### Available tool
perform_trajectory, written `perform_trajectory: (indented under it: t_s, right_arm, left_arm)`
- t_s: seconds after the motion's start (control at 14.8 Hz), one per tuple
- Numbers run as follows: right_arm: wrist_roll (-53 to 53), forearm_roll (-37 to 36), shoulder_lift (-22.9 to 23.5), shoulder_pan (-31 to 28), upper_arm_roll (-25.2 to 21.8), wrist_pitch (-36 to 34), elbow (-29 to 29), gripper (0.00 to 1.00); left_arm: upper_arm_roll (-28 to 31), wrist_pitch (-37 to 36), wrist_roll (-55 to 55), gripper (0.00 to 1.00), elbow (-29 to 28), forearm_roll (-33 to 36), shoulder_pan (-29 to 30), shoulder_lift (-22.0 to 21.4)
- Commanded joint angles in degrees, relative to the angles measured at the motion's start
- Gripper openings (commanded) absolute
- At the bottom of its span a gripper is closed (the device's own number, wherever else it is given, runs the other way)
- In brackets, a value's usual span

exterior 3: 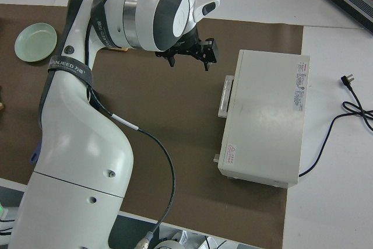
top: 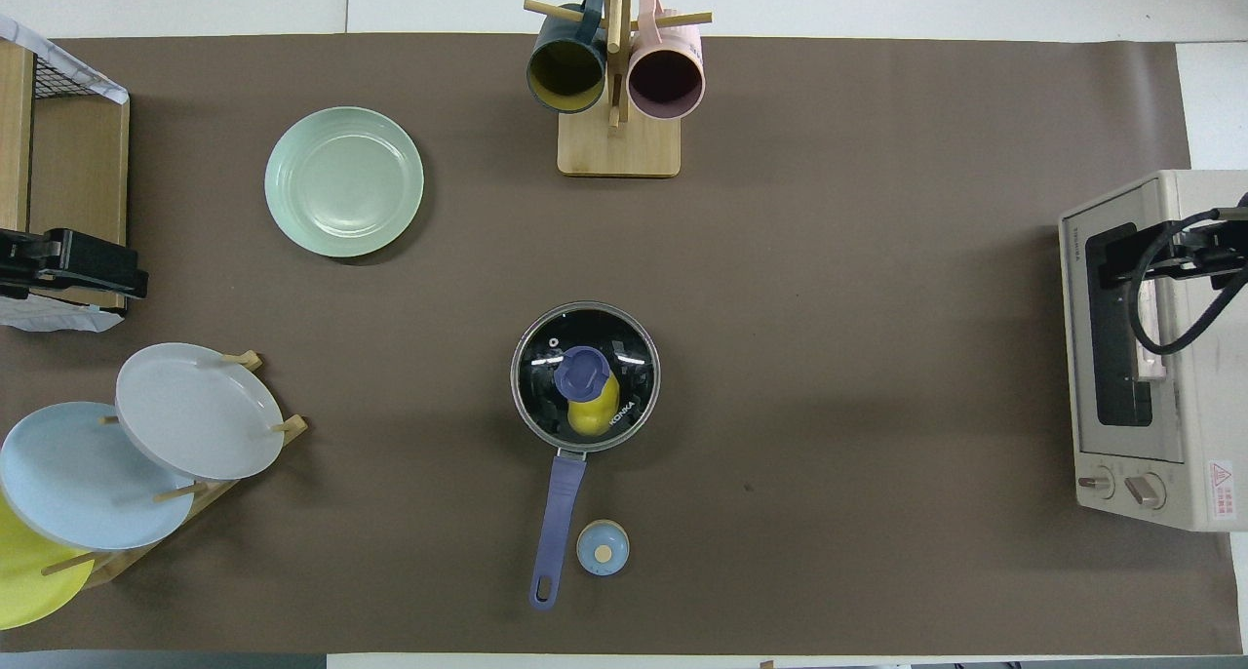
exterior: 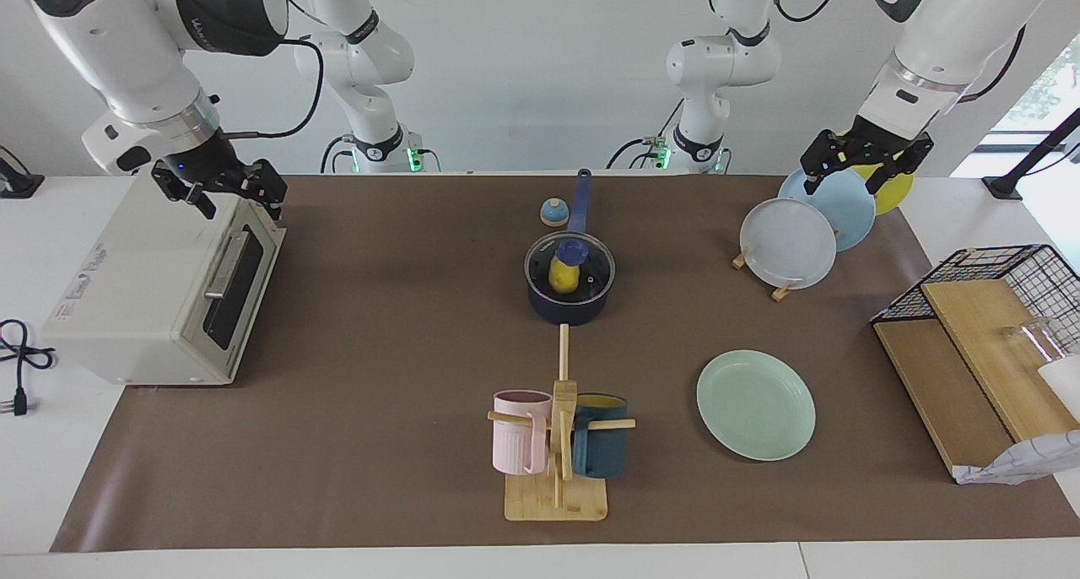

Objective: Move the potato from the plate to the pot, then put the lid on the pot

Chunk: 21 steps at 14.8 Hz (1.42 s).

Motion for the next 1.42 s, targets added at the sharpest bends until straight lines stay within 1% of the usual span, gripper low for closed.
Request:
perform_trajectory:
  t_s: [0.0,0.47,1.21,1.35]
  right_arm:
    - [-1.3,1.2,-0.9,-1.1,0.6,0.5,-0.9,1.0]
    - [-1.2,1.1,-0.8,-0.6,0.2,0.5,-0.5,1.0]
    - [-1.4,1.1,-0.7,-1.4,0.2,0.5,-0.1,1.0]
    - [-1.3,0.8,-0.6,-1.1,0.8,0.6,0.6,1.0]
  left_arm:
    - [0.4,0.2,-0.3,1.0,-1.2,1.2,-0.4,-1.3]
    - [0.4,0.2,-0.3,1.0,-1.2,1.2,-0.4,-1.3]
    - [0.4,0.2,-0.3,1.0,-1.2,1.2,-0.4,-1.3]
    - [0.4,0.2,-0.3,1.0,-1.2,1.2,-0.4,-1.3]
